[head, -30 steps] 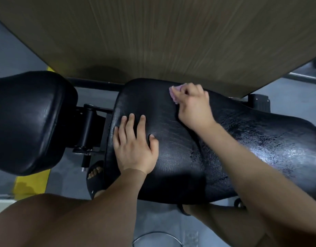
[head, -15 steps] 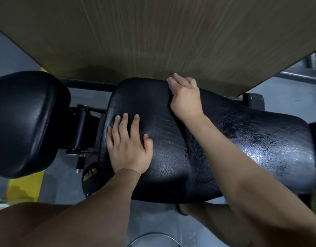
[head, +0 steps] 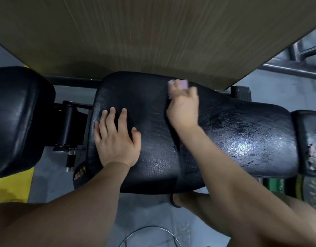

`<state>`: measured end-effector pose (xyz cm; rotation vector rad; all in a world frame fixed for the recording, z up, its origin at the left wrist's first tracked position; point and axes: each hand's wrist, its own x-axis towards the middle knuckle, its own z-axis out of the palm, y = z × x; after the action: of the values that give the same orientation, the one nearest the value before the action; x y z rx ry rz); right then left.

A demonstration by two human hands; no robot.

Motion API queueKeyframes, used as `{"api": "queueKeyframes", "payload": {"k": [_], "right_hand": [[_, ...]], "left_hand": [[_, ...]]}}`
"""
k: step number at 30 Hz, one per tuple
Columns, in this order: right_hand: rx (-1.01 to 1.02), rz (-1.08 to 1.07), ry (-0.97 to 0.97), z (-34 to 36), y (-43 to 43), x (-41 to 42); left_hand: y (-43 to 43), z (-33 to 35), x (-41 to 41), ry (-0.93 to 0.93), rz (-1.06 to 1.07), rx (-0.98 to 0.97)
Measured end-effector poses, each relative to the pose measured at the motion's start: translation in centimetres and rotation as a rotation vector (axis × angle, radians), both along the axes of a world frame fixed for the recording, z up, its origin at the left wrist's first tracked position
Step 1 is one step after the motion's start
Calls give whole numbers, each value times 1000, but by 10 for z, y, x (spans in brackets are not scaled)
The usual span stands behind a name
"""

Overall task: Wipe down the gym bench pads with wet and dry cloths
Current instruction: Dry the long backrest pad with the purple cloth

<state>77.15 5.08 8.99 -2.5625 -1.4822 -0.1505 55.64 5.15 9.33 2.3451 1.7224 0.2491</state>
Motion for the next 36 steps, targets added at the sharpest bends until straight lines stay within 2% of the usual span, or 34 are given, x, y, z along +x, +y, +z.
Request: {"api": "queueKeyframes", "payload": {"k": [2,4,6,8,10,11,15,17,20,22,23,25,27,30,34,36], "right_hand": [[-6,159,1,-2,-6,-6],[-1,214,6,0,-14,18],[-32,125,-42,2,-24,49],[-58,-54,-36,7,-30,68],[-40,-176,5,10,-26,59],[-38,-167,0,11,-23,45],[-76,228,-30,4,-36,-9],[-69,322,-12,2,-48,6],[-3,85,-50,5,-59,49],[19,-100,-19,6,-56,52],[20,-127,-16,7,-52,41],[36,-25,-30,9,-50,5],[13,182,-19,4,-58,-29],[-41,328,42,5,-72,-24],[76,47,22,4,-76,28],[157,-65,77,2,-70,22]], "left_hand": [[0,0,0,-4,1,2],[0,0,-1,-7,-2,9],[0,0,-1,-9,-3,17],[0,-1,0,-12,-1,26],[0,-2,-1,-7,-1,38],[-1,-2,-1,-6,-4,42],[-1,-1,-1,-18,-3,48],[-1,-1,-1,-20,-1,45],[-2,-1,0,-10,-2,46],[-2,-2,-1,-15,0,52],[-2,-3,-1,-19,-1,53],[-2,-3,-1,-23,-4,55],[-2,-3,-1,-28,-9,63],[-2,-3,-2,-34,-9,68],[-3,-4,-2,-32,-7,73],[-3,-5,-2,-31,-4,81]]}}
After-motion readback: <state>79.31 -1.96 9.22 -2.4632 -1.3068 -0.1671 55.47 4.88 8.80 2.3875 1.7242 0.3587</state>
